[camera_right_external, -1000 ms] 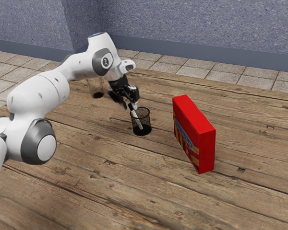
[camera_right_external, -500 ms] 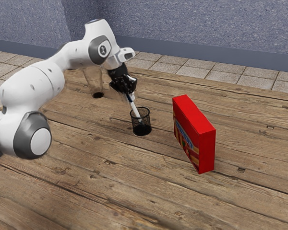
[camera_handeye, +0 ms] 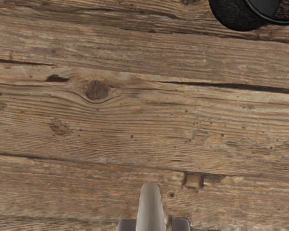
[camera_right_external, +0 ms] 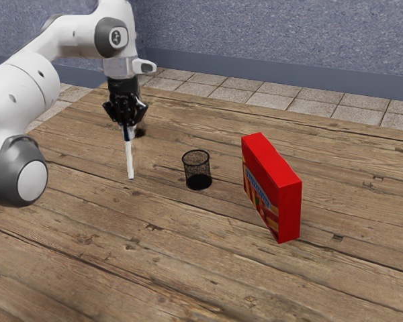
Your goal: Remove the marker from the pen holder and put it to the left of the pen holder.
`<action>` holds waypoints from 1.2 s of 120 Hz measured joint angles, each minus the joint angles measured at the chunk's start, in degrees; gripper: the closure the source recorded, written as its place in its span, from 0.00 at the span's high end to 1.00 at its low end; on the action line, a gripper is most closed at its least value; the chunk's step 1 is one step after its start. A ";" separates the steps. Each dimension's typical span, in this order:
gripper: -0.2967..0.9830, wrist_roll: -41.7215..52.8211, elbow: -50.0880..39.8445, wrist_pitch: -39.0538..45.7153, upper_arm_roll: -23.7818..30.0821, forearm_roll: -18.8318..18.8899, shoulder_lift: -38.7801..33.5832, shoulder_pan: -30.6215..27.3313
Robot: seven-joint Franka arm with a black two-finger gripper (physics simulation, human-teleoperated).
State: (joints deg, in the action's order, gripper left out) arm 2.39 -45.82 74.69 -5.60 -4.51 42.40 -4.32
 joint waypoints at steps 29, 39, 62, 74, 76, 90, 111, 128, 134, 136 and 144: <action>0.15 -1.82 -3.73 -8.20 0.72 4.88 0.77 0.09; 0.15 -2.43 -3.62 -9.57 1.06 5.45 1.67 0.10; 0.15 -3.54 -3.75 -9.77 2.06 5.71 2.79 0.10; 0.15 -4.04 -3.81 -9.34 2.41 5.52 4.23 0.10; 0.15 -4.11 -3.83 -9.25 2.43 5.50 4.40 0.10; 0.36 -4.67 -3.76 -8.09 2.66 4.98 4.94 0.08; 0.59 -5.07 -3.77 -6.87 1.48 4.34 4.82 -0.37; 0.68 -4.76 -3.86 -4.65 1.62 4.47 -1.36 -0.40; 0.69 -4.67 -12.36 -1.94 2.76 4.75 -8.97 -0.31; 0.70 -4.64 -17.23 -0.47 3.14 4.80 -12.66 -0.29; 0.72 -4.58 -27.50 4.36 4.45 4.89 -21.17 -0.25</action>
State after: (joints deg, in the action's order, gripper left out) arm -2.19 -73.32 79.05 -1.14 0.38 21.24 -4.57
